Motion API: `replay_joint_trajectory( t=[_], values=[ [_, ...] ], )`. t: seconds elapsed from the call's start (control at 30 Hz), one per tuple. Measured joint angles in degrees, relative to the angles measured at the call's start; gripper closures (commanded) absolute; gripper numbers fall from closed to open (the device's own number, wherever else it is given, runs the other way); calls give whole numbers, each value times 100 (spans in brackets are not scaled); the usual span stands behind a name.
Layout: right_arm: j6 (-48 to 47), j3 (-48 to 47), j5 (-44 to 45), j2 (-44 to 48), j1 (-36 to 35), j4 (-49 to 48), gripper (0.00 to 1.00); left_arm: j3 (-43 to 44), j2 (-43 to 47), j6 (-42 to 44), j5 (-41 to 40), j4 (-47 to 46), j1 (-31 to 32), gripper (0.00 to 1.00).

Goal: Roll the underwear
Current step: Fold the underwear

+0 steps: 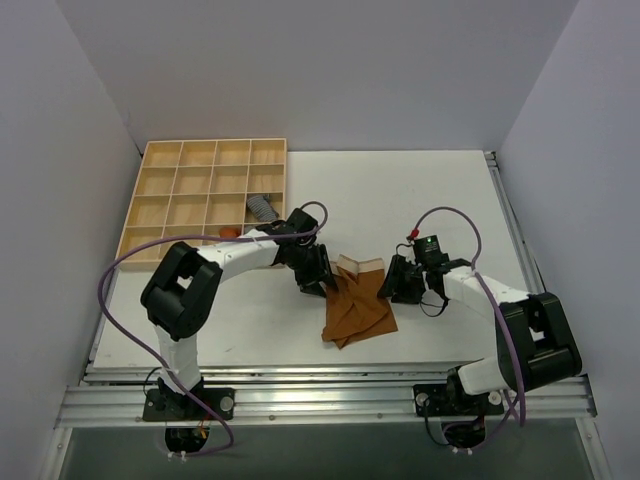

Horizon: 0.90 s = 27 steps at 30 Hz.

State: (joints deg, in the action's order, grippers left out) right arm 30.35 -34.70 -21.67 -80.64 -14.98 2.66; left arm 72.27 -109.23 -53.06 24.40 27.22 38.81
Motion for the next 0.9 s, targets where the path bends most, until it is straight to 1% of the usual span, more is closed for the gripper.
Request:
replay_joint_trajectory(
  t=[0.13, 0.3, 0.5, 0.6, 0.63, 0.7, 0.8, 0.83, 0.9],
  values=[
    [-9, 0, 0, -39, 0, -66, 61, -2, 85, 146, -50, 214, -111, 52],
    [-24, -46, -22, -162, 0, -168, 64, -96, 109, 273, -61, 201, -236, 53],
    [-31, -101, -48, -302, -24, -297, 71, -127, -118, 341, -11, -153, -291, 55],
    [-35, -142, -70, -385, -52, -334, 78, -170, -315, 334, 22, -378, -291, 57],
    [-37, -153, -68, -404, -61, -334, 82, -197, -376, 306, 94, -442, -291, 58],
    [-44, -168, -66, -439, -85, -323, 85, -216, -415, 286, 229, -544, -293, 59],
    [-42, -219, -63, -450, -140, -249, 95, -286, -431, 262, 310, -743, -291, 62],
    [-37, -236, -59, -450, -164, -234, 100, -310, -437, 258, 339, -804, -291, 64],
    [-11, -278, -61, -448, -203, -181, 100, -330, -470, 238, 387, -907, -291, 70]
  ],
)
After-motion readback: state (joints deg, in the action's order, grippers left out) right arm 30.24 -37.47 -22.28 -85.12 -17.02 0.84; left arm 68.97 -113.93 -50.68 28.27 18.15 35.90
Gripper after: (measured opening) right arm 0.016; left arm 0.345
